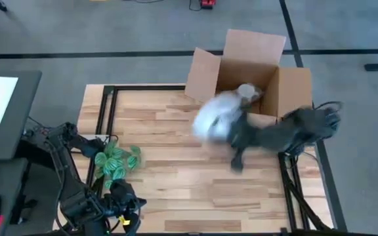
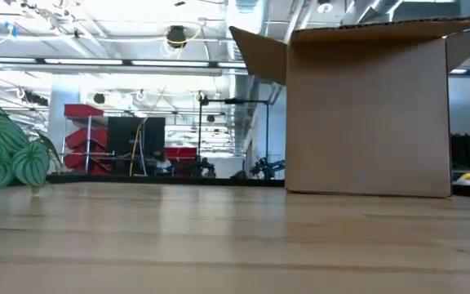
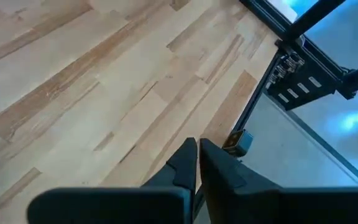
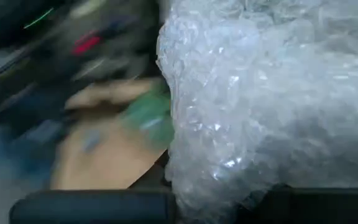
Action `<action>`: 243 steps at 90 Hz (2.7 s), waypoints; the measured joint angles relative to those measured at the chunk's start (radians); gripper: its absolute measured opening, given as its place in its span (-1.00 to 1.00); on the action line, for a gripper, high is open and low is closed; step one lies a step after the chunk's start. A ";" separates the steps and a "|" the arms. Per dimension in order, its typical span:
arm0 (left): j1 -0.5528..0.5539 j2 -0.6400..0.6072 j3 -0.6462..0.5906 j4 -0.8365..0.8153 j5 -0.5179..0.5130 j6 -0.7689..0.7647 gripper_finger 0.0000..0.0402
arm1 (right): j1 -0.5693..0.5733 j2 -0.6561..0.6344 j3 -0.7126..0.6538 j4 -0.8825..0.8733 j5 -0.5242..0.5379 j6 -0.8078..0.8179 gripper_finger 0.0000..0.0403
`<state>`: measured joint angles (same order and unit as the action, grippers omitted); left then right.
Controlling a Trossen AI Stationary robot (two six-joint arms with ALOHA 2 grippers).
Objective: Wrap mug
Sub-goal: Put the wrapped blue mug into the cardboard box
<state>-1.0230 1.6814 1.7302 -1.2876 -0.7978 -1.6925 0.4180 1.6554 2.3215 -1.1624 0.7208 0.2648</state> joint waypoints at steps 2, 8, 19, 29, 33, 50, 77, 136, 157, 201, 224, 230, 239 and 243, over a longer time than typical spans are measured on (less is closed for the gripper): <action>0.003 0.000 0.000 0.000 -0.008 0.005 -1.00 | -0.019 -0.016 -0.001 -0.022 0.031 0.002 -0.85; 0.013 0.000 0.000 0.001 -0.020 0.010 -1.00 | -0.102 -0.052 -0.004 -0.082 0.071 0.029 -0.85; 0.038 0.000 0.000 0.001 -0.024 0.019 -1.00 | -0.322 -0.098 -0.006 -0.258 -0.017 0.086 -0.85; 0.069 0.000 0.000 0.012 -0.026 0.051 -1.00 | -0.542 -0.107 -0.004 -0.417 -0.174 0.065 -0.85; 0.082 0.000 0.000 0.020 -0.029 0.065 -1.00 | -0.620 -0.099 -0.014 -0.421 -0.258 0.015 -0.85; 0.148 0.000 0.047 0.052 -0.034 0.157 -1.00 | -0.824 -0.090 -0.164 -0.395 -0.510 -0.198 -0.85; 0.287 -0.001 0.273 0.050 -0.124 0.544 -1.00 | -0.973 -0.110 -0.444 -0.282 -0.656 -0.425 -0.86; 0.588 0.000 0.388 0.060 -0.093 0.806 -1.00 | -1.006 0.064 -0.813 -0.046 -0.863 -0.610 -0.86; 0.587 0.000 0.388 0.091 -0.094 0.807 -1.00 | -0.978 0.173 -0.812 -0.037 -0.875 -0.631 -0.86; 0.587 0.000 0.388 0.159 -0.095 0.833 -1.00 | -0.978 0.246 -0.813 -0.052 -0.977 -0.632 -0.44; 0.587 0.000 0.388 0.192 -0.095 0.837 -1.00 | -0.985 0.209 -0.816 -0.108 -0.987 -0.624 0.23; 0.587 0.000 0.388 0.192 -0.095 0.836 -1.00 | -0.984 0.177 -0.818 -0.141 -0.988 -0.620 0.27; 0.587 0.000 0.388 0.188 -0.095 0.837 -1.00 | -0.985 0.107 -0.818 -0.159 -0.990 -0.617 0.28; 0.587 0.000 0.388 0.186 -0.095 0.837 -1.00 | -0.989 0.072 -0.818 -0.160 -0.996 -0.616 0.27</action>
<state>-0.4358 1.6814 2.1178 -1.1016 -0.8928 -0.8558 -0.5713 1.7269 1.5040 -1.3227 -0.2750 -0.3516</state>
